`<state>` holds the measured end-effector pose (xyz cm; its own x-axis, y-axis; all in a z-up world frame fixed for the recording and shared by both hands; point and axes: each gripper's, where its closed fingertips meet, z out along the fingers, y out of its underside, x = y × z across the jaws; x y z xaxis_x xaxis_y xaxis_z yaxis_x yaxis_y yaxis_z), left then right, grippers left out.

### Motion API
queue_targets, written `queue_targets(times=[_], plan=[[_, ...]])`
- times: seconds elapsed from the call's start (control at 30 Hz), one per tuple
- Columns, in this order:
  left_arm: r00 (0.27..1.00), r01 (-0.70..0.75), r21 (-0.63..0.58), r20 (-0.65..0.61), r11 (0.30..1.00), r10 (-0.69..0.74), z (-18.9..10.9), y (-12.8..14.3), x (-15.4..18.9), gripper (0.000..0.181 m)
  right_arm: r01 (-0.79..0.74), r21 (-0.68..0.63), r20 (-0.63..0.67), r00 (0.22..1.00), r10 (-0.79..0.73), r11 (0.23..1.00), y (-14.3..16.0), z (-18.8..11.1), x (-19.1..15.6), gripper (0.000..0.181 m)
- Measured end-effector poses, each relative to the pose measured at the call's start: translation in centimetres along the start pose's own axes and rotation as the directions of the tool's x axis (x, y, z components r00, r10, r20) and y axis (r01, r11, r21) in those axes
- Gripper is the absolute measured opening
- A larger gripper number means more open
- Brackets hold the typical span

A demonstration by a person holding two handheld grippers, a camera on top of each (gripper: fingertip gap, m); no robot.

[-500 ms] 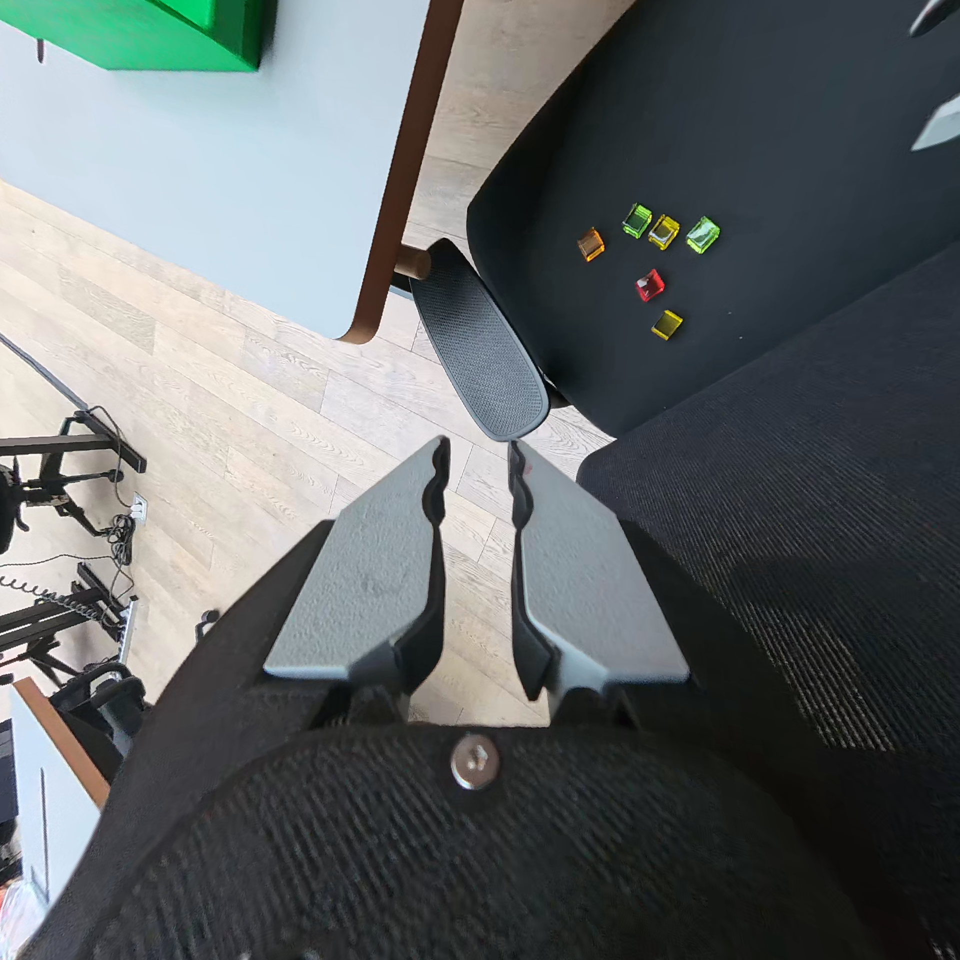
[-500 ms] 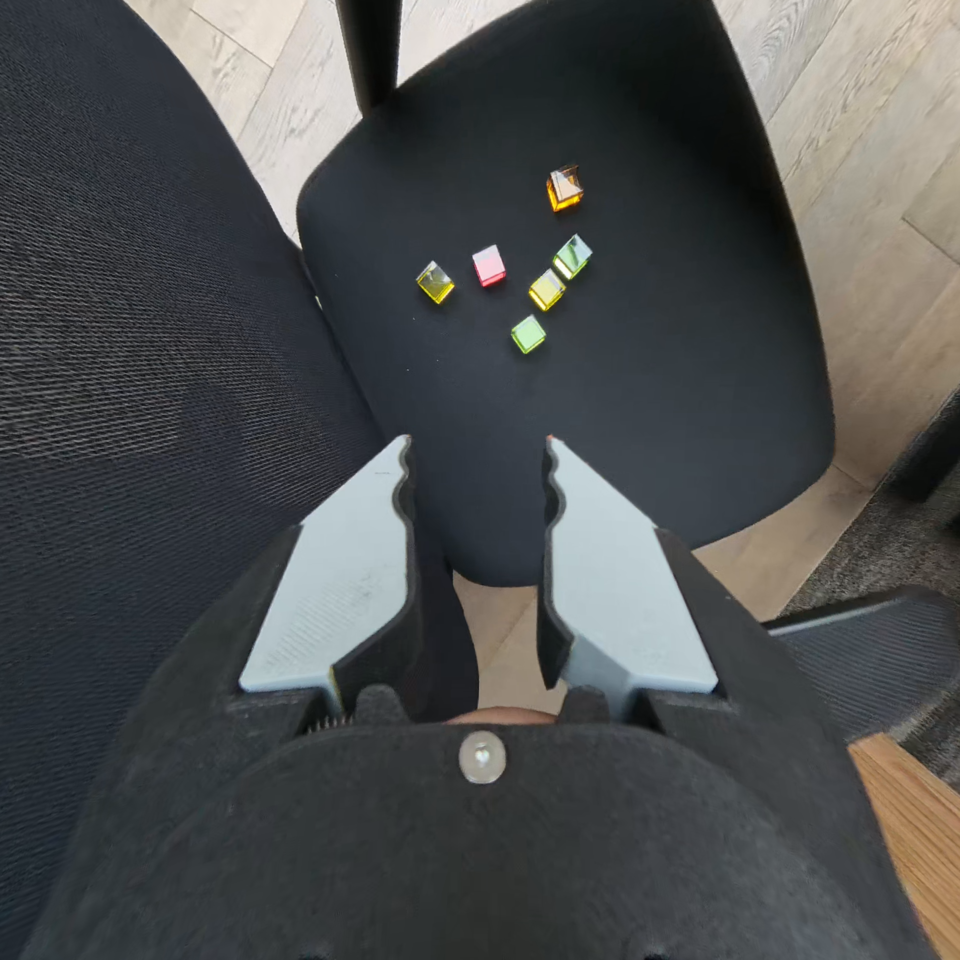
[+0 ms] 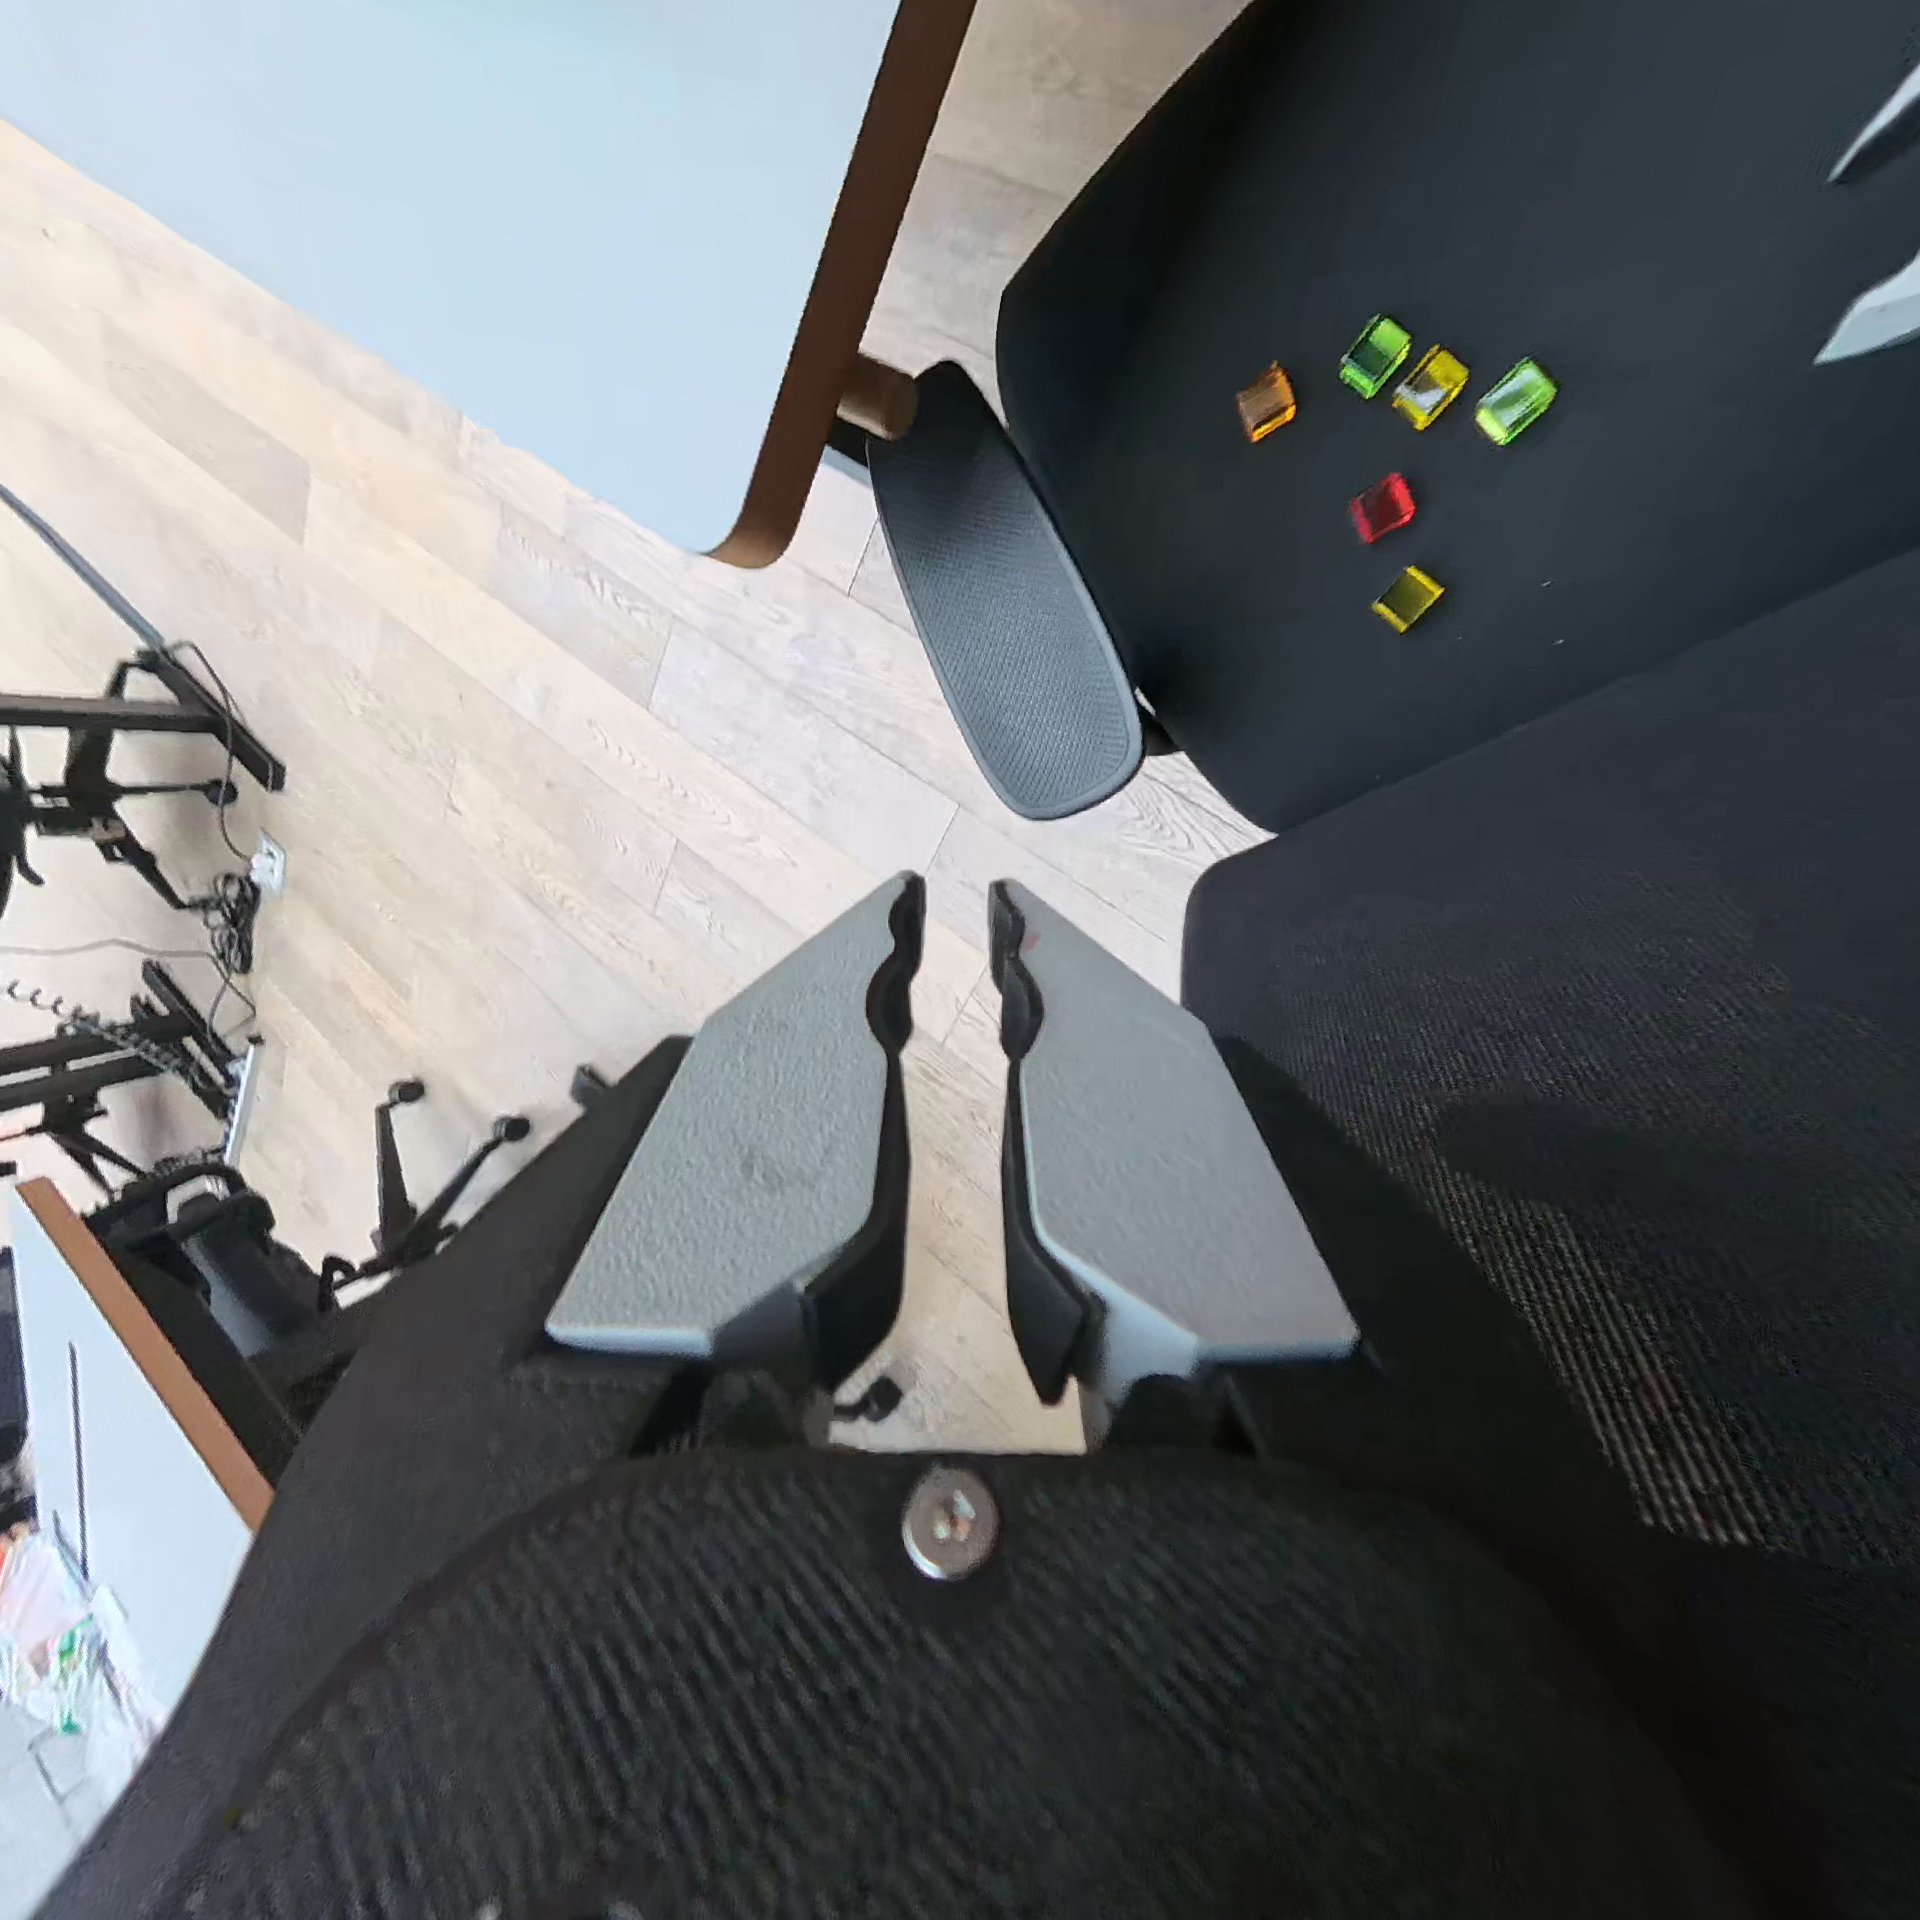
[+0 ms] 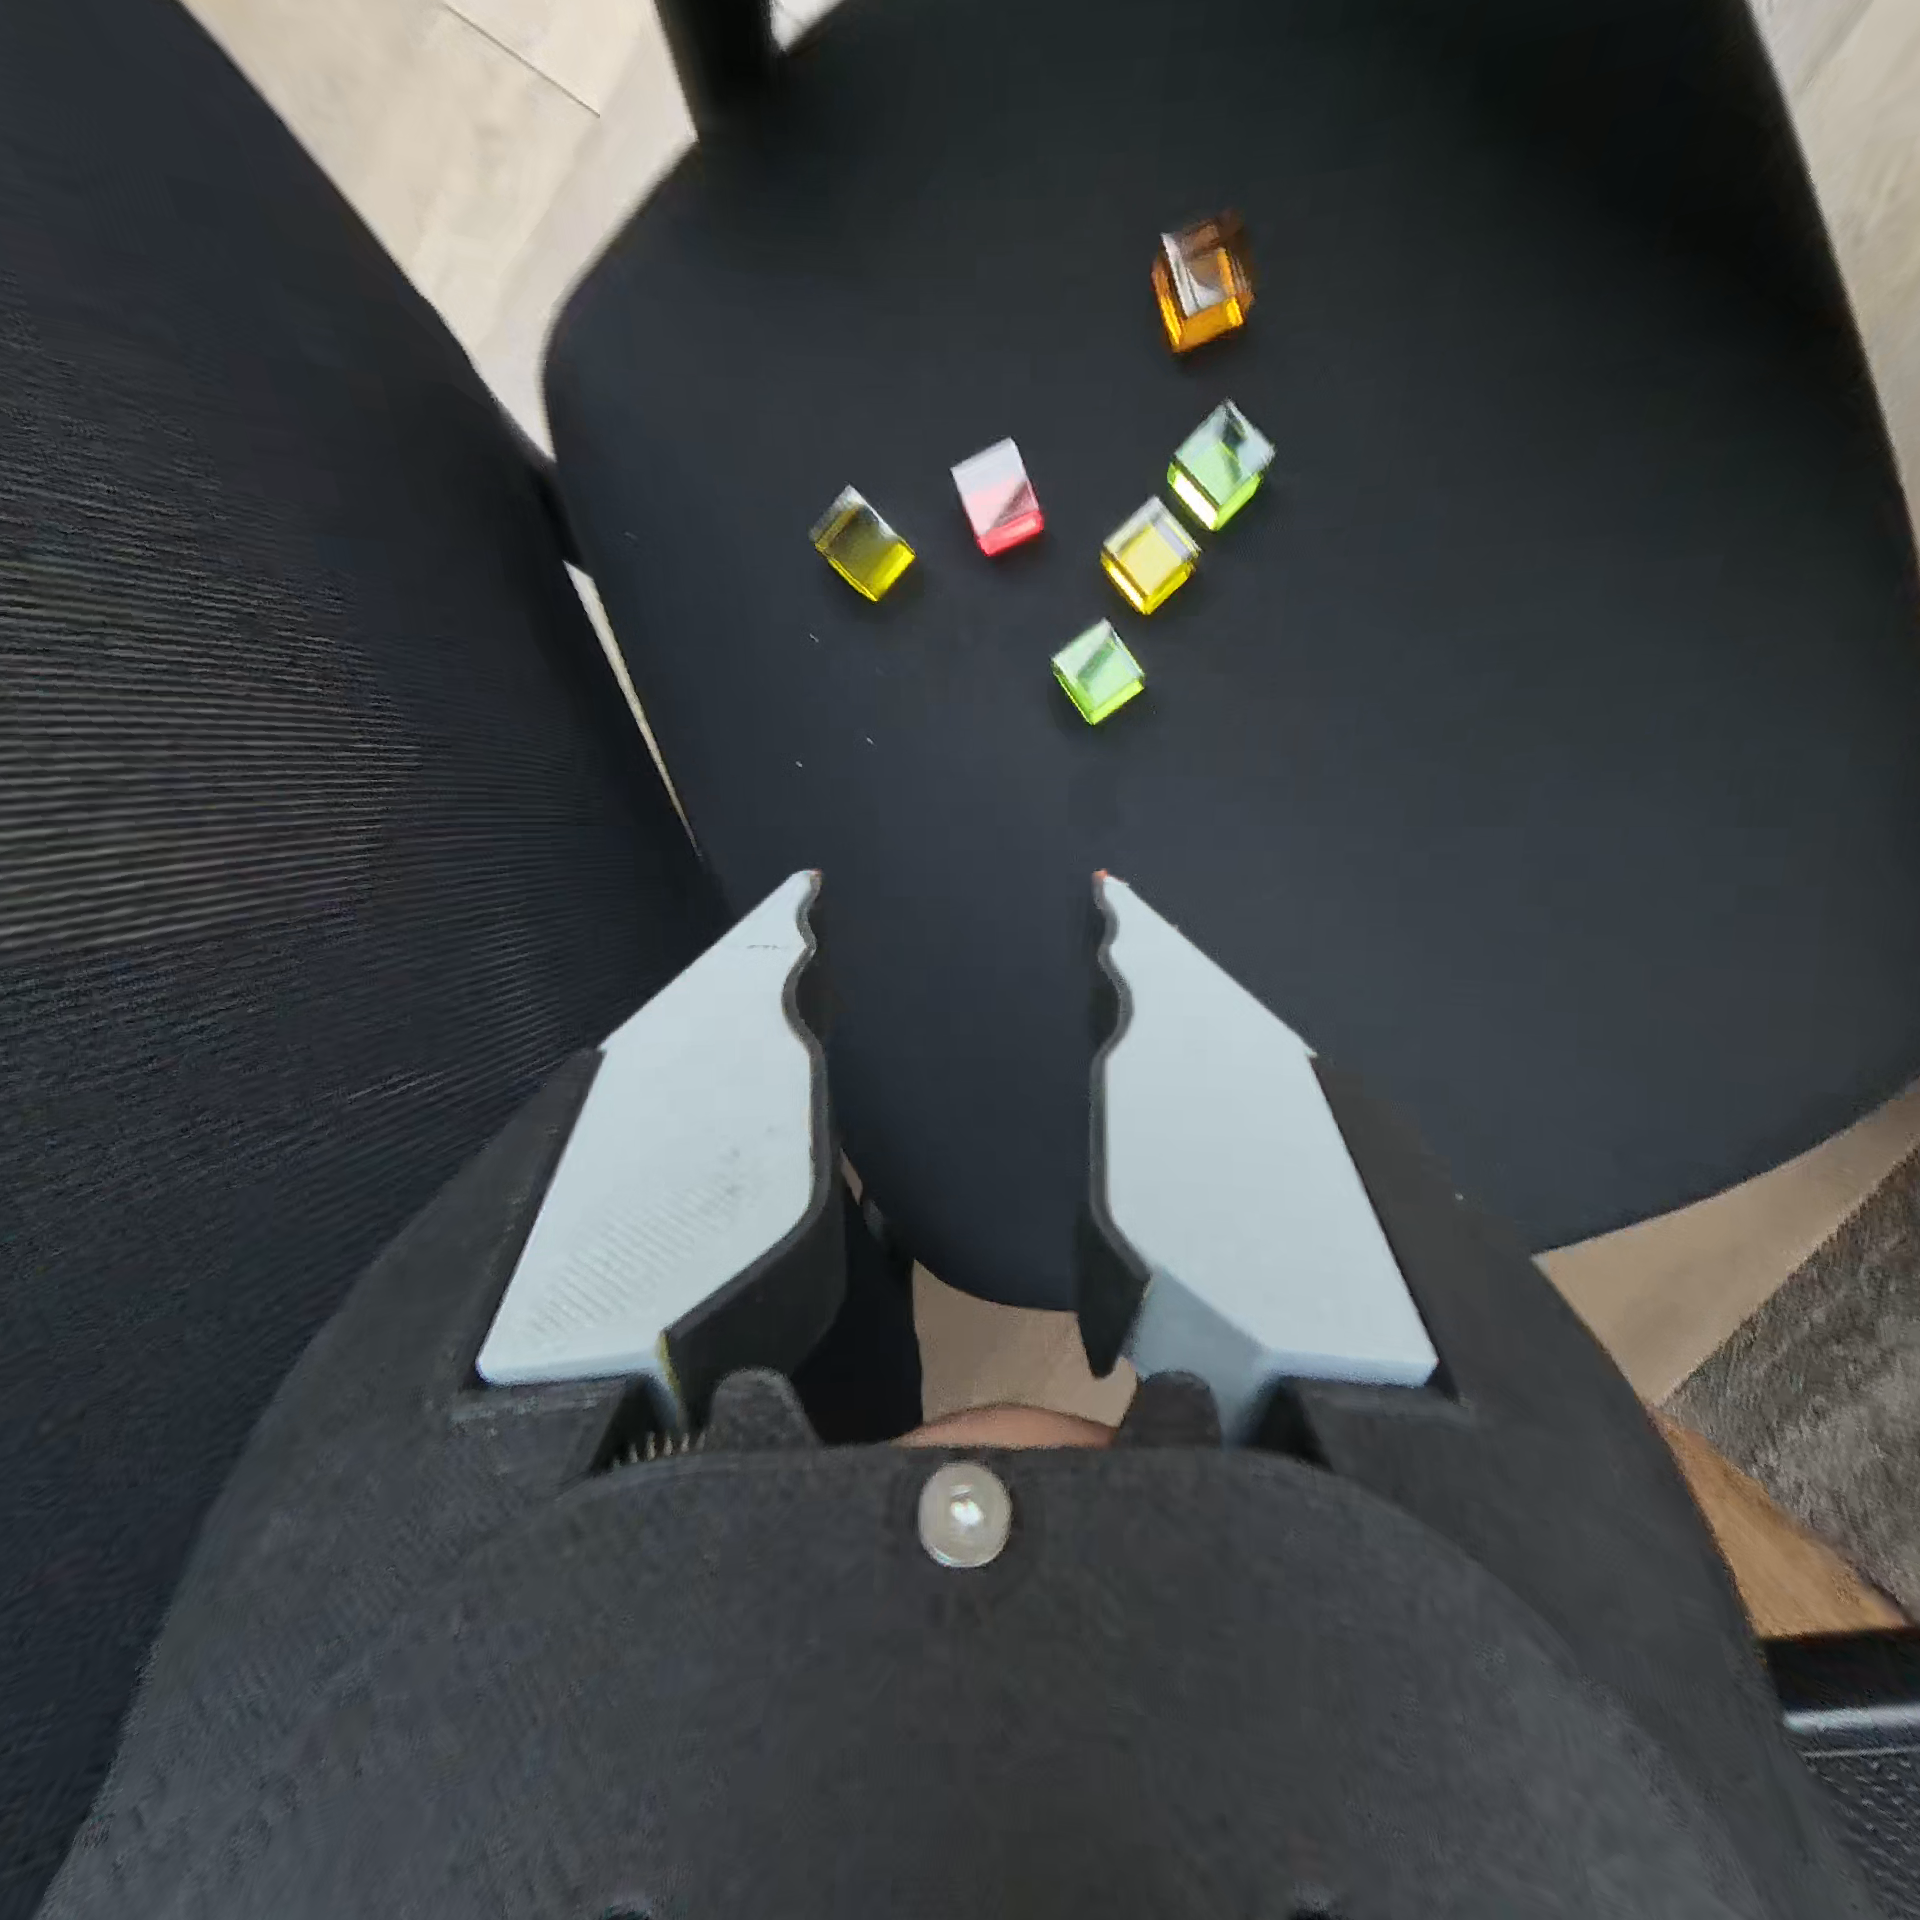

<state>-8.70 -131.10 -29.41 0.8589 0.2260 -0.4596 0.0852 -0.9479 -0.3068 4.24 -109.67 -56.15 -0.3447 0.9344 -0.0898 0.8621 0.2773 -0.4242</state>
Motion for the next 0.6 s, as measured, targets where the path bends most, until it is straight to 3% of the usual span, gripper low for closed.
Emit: queue_targets(times=[0.33,0.6], plan=[[0.998,0.002,-0.051,0.059,0.999,0.001,0.2,1.1,-0.8,0.002,-0.027,0.046,-0.011,1.000,0.028,0.999,-1.8,3.4,1.6,0.054],[1.000,-0.009,-0.141,-0.022,0.990,0.006,0.8,2.9,0.6,0.000,-0.041,0.054,0.011,0.999,0.040,0.998,-3.2,6.7,2.2,0.055]])
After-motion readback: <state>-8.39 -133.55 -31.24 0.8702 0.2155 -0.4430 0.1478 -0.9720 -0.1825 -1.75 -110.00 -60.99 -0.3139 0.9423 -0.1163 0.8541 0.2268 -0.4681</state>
